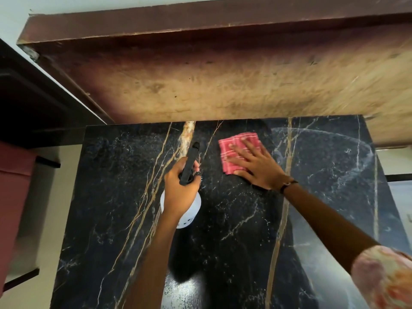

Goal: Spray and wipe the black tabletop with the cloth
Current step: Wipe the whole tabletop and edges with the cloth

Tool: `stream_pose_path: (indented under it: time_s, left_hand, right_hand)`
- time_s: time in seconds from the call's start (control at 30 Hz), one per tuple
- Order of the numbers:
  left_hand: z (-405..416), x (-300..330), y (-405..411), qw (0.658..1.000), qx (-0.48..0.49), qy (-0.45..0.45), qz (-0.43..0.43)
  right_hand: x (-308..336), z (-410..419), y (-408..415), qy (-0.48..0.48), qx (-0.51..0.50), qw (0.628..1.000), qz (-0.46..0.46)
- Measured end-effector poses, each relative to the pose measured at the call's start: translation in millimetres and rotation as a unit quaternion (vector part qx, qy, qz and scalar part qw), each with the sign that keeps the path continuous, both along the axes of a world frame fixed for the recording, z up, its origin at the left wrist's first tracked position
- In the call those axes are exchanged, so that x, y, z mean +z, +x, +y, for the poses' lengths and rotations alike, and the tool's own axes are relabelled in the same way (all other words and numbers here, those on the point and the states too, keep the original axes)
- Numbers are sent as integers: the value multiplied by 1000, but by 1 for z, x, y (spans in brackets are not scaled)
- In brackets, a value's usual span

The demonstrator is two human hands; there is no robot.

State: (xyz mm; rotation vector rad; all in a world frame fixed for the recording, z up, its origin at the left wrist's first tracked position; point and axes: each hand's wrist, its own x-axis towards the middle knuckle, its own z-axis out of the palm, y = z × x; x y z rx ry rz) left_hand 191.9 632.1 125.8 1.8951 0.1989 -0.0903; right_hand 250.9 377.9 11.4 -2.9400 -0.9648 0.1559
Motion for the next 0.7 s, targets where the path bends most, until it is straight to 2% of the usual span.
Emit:
stream_pose_path:
  time_s: [0.13,0.27,0.33,0.4,0.53,0.6,0.7]
  left_hand:
    - [-14,1,-2,1000,-3,6,7]
    - [-35,3,-4,1000,-1,25,5]
    - [-48,5,-5,999,0,32,-2]
    - [-62,6,-5,1000,-1,31,0]
    - [-92,6,-4,1000,2,21,9]
    - [-106,5,-5,1000,1,17,7]
    - [-121,3,-8,1000,3,4,10]
  right_hand:
    - [6,-64,17,-8,-121,992,25]
    - [12,-41,54,8,-204,978,45]
    - [11,-18,57,1,-180,983,47]
    - [7,-11,42,-8,-105,994,37]
    - [-2,-58,0,-1,13,1000,18]
    - [-2,-102,-8,6,2,1000,2]
    - [4,-154,7,21,-92,995,11]
